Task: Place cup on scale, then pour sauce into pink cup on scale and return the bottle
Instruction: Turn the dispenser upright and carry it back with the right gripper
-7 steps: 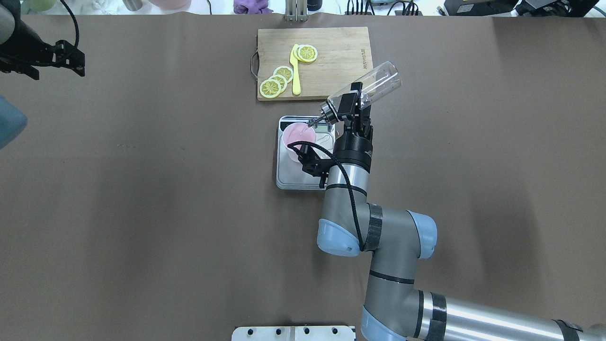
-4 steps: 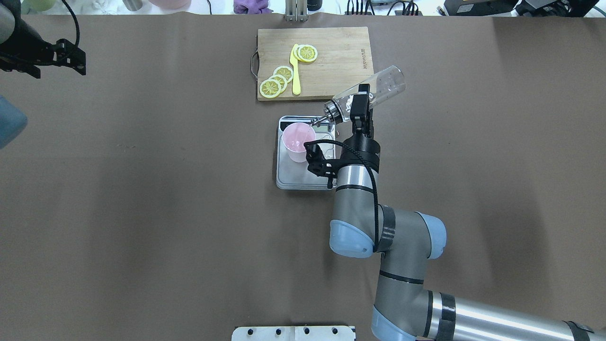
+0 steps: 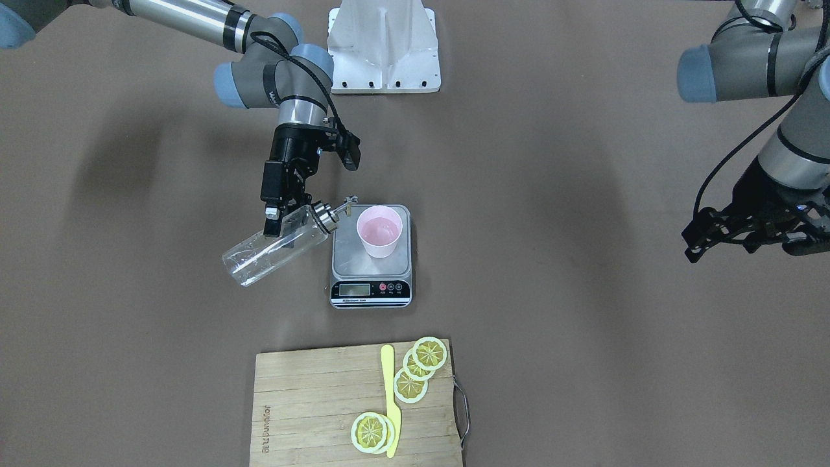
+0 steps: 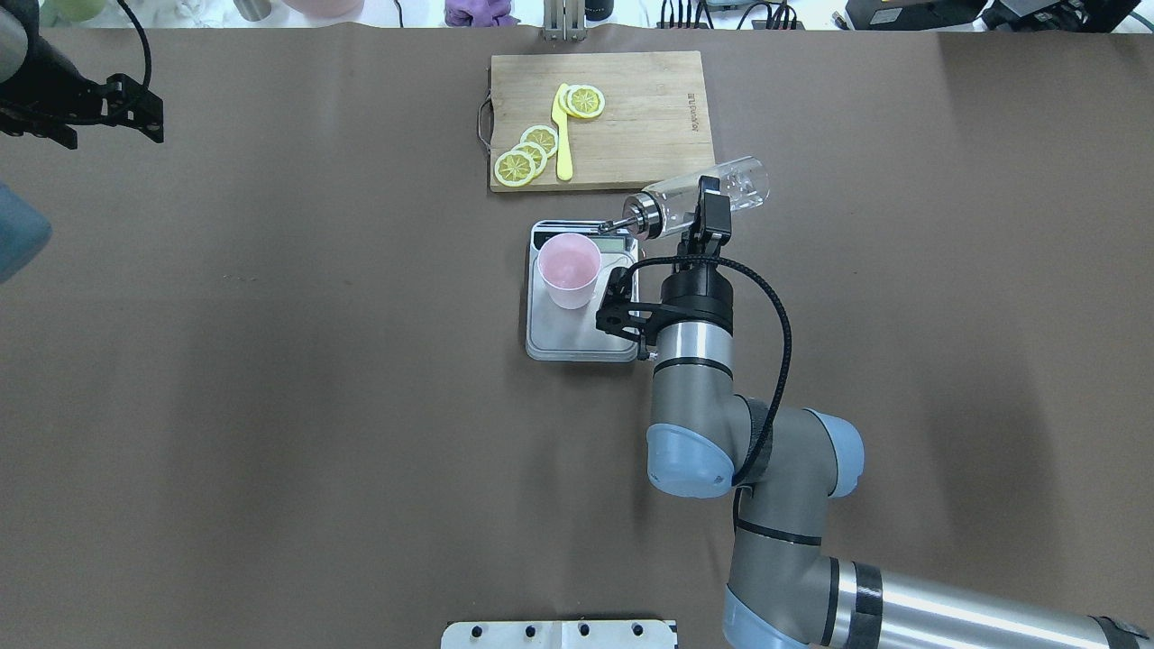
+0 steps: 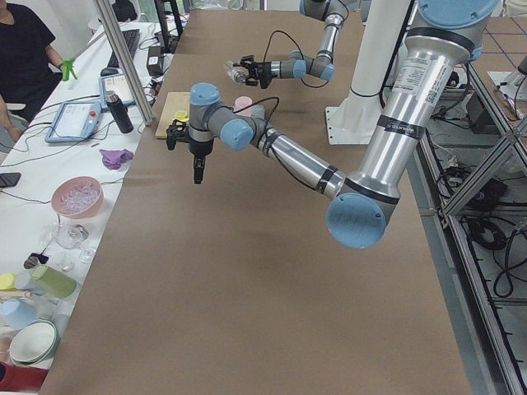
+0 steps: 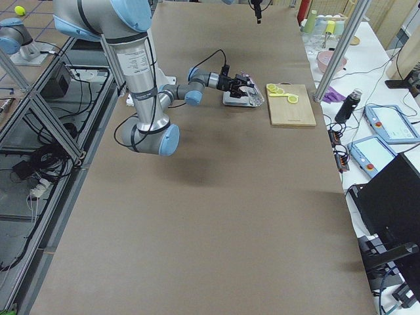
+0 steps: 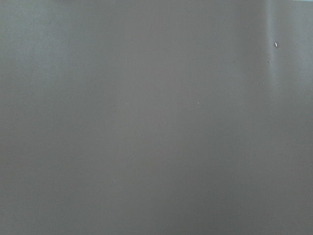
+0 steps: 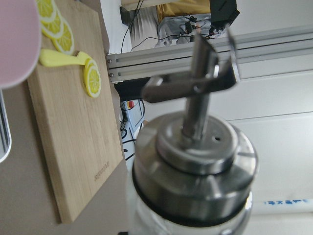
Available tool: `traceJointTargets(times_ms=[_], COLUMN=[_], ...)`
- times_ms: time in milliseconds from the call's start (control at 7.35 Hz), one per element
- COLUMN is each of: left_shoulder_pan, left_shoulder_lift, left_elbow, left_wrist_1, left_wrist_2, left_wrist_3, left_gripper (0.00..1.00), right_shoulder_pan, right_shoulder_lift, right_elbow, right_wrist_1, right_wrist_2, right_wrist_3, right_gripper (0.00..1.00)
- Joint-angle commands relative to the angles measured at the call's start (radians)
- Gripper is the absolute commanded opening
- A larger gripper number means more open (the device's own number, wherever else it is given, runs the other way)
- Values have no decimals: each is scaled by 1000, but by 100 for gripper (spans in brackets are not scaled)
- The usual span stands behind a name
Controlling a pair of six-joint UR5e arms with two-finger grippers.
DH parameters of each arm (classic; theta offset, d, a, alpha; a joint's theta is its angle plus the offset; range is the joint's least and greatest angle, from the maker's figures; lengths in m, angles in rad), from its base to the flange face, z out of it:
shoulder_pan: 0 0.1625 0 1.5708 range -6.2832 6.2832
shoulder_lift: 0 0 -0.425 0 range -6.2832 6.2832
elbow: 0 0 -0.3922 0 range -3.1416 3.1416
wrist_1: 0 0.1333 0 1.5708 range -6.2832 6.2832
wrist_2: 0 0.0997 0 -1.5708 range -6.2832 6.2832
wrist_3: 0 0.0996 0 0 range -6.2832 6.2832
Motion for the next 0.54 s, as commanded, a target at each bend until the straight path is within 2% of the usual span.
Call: traceJointTargets(times_ms=[0,136,272,408], left_shoulder_pan=[0,0,0,0], left_shoulder_lift=[-1,-1,-3,-7], left_elbow=[-3,-6,-9,-9], left_wrist_1=[0,0,0,0], left_wrist_2=[0,0,2,0], left_wrist_3=[0,0,-2,-2], left_gripper=[98,98,98,98], right_shoulder_pan=[23,41,69,115], right_shoulder_lift=[-2,-31,-88,-153], right_elbow=[28,70,120,183], right_wrist_1=[135,160,174,211], right_wrist_2=[107,153,216,306], right_wrist_3=[166,188,329,393], right_gripper=[9,9,9,9])
